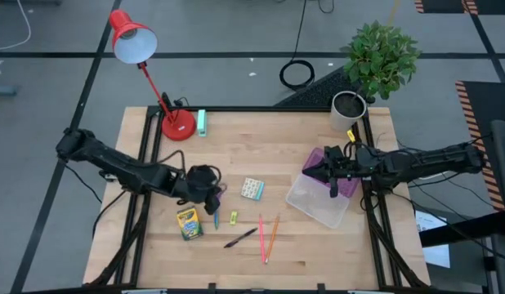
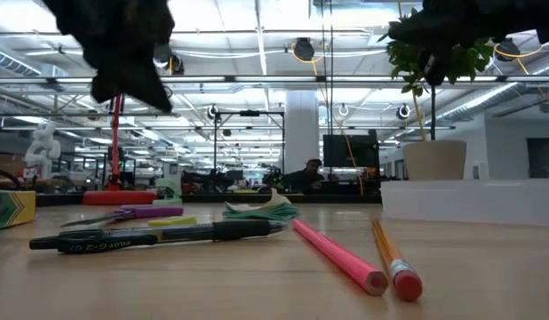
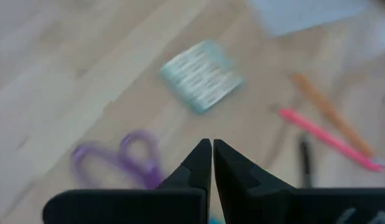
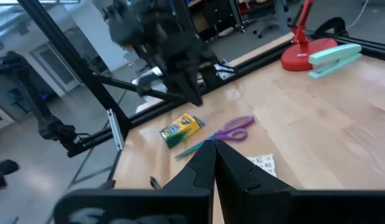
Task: Pack school essentials
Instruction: Put the scissors into the supply box
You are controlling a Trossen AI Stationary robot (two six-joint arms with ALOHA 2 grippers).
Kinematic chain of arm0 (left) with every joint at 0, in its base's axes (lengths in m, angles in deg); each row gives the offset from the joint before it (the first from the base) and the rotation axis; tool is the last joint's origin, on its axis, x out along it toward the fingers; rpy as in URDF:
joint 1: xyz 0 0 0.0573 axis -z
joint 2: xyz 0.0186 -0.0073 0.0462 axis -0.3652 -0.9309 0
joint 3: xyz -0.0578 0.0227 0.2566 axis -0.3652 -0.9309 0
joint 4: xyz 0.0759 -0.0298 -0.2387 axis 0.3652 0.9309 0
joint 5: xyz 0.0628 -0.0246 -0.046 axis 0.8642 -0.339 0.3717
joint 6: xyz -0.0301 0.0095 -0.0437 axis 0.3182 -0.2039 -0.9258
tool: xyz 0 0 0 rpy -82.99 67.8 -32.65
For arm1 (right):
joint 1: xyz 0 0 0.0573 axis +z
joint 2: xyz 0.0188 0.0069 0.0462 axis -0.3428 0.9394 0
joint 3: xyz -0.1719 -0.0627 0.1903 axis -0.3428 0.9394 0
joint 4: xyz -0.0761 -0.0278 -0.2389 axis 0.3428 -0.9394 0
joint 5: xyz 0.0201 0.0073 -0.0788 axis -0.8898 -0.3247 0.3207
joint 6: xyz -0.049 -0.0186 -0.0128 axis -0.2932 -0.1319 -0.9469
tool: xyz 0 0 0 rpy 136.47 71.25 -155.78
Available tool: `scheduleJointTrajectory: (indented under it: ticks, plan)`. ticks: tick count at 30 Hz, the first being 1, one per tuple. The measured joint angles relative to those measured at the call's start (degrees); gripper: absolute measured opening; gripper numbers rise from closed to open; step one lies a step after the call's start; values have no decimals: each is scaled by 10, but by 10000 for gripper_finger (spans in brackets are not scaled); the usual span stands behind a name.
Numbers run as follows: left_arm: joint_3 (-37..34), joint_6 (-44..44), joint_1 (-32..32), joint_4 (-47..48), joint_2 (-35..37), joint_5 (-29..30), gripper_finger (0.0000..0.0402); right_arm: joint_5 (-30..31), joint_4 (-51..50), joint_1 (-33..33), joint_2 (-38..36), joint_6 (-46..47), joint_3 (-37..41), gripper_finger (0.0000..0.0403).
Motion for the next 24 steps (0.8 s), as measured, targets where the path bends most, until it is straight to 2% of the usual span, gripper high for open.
scheduleJointTrajectory:
  ticks: [3,6,11,15,24]
  plan:
    - [0,-59,-9,63,-27,-14,24,0,11,0,6,-5,0,0]
    - [0,-78,-23,73,-61,-42,42,0,32,0,6,-17,0,0]
    - [0,-62,-48,52,-98,-58,113,0,46,0,6,-21,0,0]
    - [0,-89,-71,59,-113,-46,157,0,45,0,6,-22,0,0]
    - [0,-135,-123,35,-153,-110,168,-2,40,12,7,-22,0,0]
